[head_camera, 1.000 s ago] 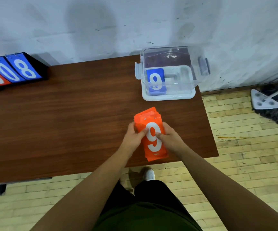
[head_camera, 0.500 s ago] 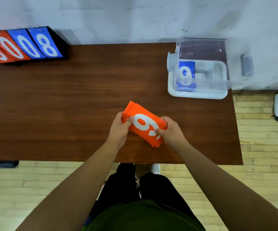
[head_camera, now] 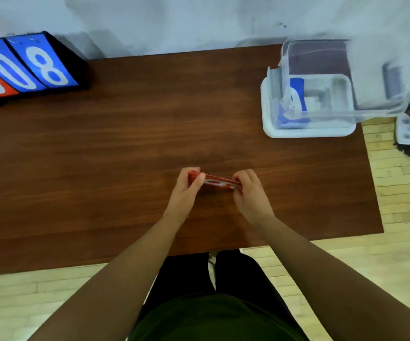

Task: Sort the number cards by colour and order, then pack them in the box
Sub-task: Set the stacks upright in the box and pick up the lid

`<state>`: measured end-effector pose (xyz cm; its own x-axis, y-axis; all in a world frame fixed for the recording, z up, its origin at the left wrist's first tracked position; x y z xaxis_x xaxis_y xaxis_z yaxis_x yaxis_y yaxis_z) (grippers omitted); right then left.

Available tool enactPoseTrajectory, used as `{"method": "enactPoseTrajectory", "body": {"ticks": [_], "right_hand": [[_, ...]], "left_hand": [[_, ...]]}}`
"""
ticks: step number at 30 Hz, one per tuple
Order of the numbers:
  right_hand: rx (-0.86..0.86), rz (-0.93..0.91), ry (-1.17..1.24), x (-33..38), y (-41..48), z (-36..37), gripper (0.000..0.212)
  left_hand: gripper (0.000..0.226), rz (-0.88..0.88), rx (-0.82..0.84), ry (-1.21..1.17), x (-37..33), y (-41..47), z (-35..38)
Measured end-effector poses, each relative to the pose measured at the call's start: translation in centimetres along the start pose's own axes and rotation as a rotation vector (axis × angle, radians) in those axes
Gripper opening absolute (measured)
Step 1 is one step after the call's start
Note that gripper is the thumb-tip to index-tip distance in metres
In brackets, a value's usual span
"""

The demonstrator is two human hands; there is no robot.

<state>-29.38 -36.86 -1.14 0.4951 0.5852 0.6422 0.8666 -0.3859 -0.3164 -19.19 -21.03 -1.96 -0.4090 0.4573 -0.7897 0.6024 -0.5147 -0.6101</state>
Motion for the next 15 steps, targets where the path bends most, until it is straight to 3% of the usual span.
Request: {"method": "enactPoseTrajectory", "body": {"ticks": [5,10,15], "right_hand": [[-0.04,0.024,0.0,-0.1,-1.3,1.5,0.022],[-0.13,0.074,0.04,0.8,-2.0,2.1,0.037],[-0.07,0.079,-0.085,1.6,-0.9,2.5,0.024]], "left_hand": [[0.025,0.052,0.057,-0.013,-0.2,0.4,0.0],[0.029,0.051,0.158,0.061,0.8,0.8,-0.2],[0.019,0.086,0.183,0.186,-0.2,1.5,-0.3]]}}
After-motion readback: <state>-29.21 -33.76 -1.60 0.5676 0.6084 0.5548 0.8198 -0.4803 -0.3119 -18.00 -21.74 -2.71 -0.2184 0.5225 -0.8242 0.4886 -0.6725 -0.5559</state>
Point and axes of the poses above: each hand's wrist, its own y-axis towards the middle knuckle, its own z-axis out of the palm, x = y × z, the point moved 4 cm from there along y, towards the middle knuckle, and after that the axes turned 6 degrees about x, right-handed, at the moved point
